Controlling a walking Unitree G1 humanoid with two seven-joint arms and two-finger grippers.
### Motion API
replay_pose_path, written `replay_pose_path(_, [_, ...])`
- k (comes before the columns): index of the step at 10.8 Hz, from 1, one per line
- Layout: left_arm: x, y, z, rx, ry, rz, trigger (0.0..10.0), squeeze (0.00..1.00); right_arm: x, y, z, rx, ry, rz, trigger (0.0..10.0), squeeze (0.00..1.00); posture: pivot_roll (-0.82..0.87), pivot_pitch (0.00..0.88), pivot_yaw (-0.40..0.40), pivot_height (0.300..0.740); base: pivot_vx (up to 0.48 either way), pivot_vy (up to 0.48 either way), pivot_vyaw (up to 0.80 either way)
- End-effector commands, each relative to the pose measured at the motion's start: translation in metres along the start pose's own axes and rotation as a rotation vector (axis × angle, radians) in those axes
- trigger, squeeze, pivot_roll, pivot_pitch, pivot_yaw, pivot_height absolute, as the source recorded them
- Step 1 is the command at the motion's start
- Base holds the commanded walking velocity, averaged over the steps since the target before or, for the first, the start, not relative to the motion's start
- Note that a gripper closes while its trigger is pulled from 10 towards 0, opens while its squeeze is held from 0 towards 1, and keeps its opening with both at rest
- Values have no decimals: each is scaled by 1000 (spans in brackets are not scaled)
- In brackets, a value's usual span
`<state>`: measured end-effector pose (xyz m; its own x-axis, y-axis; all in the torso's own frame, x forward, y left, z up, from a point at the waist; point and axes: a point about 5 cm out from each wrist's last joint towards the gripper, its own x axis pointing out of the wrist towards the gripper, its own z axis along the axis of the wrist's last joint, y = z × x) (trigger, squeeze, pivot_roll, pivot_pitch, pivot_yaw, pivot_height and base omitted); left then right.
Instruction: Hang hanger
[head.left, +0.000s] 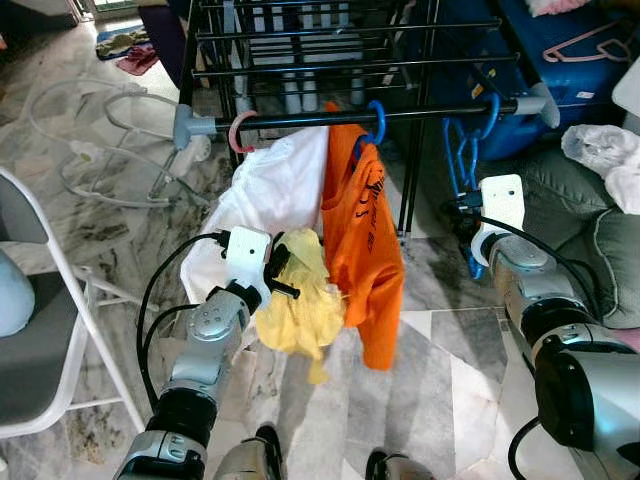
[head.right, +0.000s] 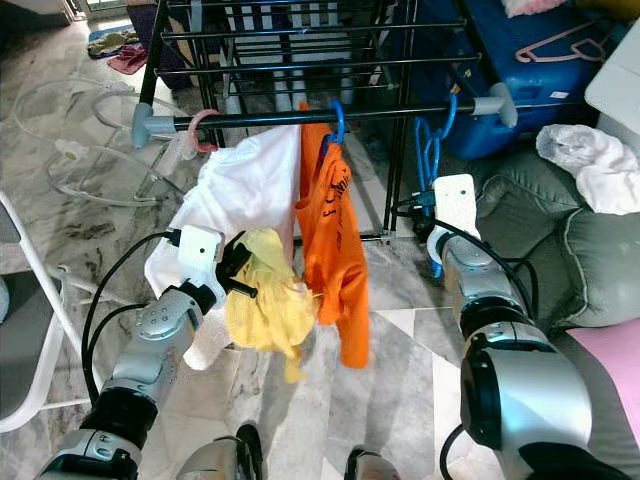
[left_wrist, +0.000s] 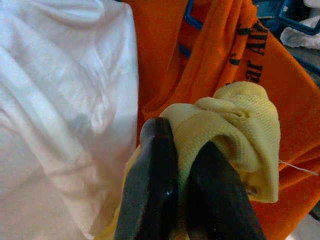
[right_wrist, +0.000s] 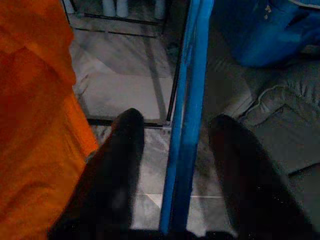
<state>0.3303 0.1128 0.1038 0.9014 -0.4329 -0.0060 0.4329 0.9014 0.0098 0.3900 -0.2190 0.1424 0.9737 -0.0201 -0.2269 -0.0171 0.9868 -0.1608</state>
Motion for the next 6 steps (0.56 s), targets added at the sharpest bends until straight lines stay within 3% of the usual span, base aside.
replay_pose_path(1, [0,1,6,22,-22,0,10000,0,1,-3,4,-8,0,-11,1843,0,-15,187,15,740,0,0,0])
replay_pose_path(3, [1,0,7,24,-20,-3,10000,0,1,-4,5,-7,-4,-15,1804,0,-17,184,16,740,0,0,0])
replay_pose_path(4, [1,-1,6,25,-16,-7,10000,0,1,-3,4,-7,-4,-13,3412,0,-17,183,16,740,0,0,0])
replay_pose_path(6, [2,-2,6,26,-11,-16,10000,0,-1,-6,-4,-11,11,-13,2235,0,-25,182,23,740,0,0,0])
